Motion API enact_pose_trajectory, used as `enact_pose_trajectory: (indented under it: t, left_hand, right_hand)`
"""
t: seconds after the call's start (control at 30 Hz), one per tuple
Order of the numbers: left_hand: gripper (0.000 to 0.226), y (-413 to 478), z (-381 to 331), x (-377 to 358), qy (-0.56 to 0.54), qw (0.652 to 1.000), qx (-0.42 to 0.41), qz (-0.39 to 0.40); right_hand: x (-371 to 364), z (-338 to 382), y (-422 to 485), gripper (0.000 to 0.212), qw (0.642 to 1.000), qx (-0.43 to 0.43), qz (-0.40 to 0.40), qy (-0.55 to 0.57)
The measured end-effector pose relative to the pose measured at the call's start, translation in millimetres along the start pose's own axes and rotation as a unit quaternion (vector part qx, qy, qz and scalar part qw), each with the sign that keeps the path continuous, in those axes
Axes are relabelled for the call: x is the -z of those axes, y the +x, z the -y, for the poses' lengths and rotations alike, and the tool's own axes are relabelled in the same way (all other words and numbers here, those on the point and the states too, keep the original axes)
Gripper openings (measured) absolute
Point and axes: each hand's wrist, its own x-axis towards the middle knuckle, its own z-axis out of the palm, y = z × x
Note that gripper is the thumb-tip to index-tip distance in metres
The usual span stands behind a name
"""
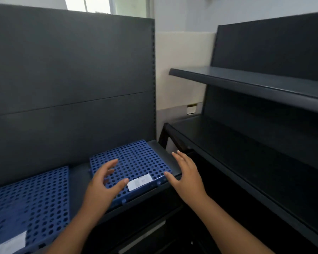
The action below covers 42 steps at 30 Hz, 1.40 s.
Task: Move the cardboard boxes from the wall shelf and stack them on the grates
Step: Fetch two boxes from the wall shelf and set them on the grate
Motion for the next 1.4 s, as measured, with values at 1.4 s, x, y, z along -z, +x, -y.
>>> enact_pose_trajectory:
  t: [1.4]
  left_hand:
    - [0.075,-83.0,-397.9,-264.0,-0.232,0.809,-0.487,0.235]
  right_hand:
    - [470.7,58.5,-241.8,0.069,0.833,-0.104,-0.384,-0.384]
